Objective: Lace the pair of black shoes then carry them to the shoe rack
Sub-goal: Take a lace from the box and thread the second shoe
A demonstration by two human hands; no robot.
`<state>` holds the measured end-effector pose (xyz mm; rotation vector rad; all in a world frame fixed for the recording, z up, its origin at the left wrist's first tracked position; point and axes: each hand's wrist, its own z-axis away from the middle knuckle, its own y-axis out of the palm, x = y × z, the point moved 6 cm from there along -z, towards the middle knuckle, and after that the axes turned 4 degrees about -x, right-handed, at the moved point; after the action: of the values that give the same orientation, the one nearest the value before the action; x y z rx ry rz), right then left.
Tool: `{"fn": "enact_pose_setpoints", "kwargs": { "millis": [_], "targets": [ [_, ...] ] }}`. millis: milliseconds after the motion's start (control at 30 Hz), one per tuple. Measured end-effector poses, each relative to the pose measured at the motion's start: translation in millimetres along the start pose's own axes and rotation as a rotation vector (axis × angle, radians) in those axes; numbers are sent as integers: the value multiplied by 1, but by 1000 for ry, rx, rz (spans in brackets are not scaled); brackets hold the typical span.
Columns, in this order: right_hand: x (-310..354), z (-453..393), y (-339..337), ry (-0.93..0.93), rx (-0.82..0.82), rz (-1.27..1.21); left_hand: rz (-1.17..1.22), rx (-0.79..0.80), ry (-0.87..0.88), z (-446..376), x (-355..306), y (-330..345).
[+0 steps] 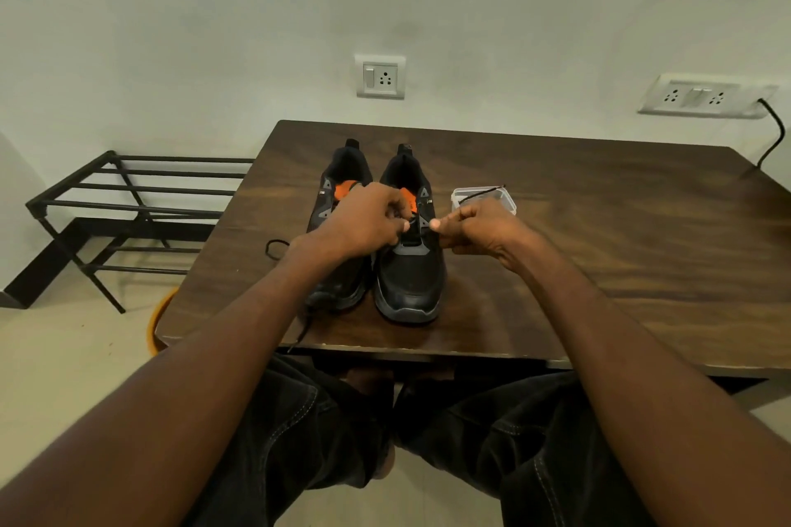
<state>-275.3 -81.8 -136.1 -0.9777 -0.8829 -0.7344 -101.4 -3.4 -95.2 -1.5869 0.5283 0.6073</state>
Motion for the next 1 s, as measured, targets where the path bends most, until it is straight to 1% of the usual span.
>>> {"fn": "enact_pose_setpoints", "kwargs": {
  "millis": [67,133,167,300,333,400,500,533,600,633,667,700,767,833,900,1000],
  "targets": [
    [2,2,1,-27,16,68,-44,1,6,-2,0,3],
    [4,3,3,-24,-2,62,-110,-13,19,-3,0,3],
    [3,2,3,13,-8,8,-146,-15,25,-3,0,2],
    [-11,4,-3,342,-2,-435,-265,41,39,-4,1,7],
    [-15,4,-6,382,-26,-475,-275,64,36,-5,2,8],
    [-18,4,-13,397,-88,-447,-284,115,21,-6,3,9],
    [-17,4,-16,331,-177,-260,-286,183,5,-6,5,8],
    [-16,2,-16,257,-197,-104,-274,194,4,-5,5,7],
    [-5,-4,-20,3,-271,347,-239,200,0,-4,4,5],
    [3,-3,-19,-121,-304,501,-202,200,-10,-3,3,3],
    [11,0,-15,-195,-296,538,-151,203,-26,-3,3,2],
    [18,4,-9,-235,-248,482,-103,206,-39,-2,3,1],
    [24,9,2,-251,-115,378,-80,196,-42,-2,0,-4],
    [26,8,11,-295,-47,433,-103,226,-67,2,1,-5],
    [24,5,14,-320,-76,531,-104,309,-111,7,5,-1],
    [19,0,15,-291,-121,561,-37,405,-193,14,10,5]
  ]
}}
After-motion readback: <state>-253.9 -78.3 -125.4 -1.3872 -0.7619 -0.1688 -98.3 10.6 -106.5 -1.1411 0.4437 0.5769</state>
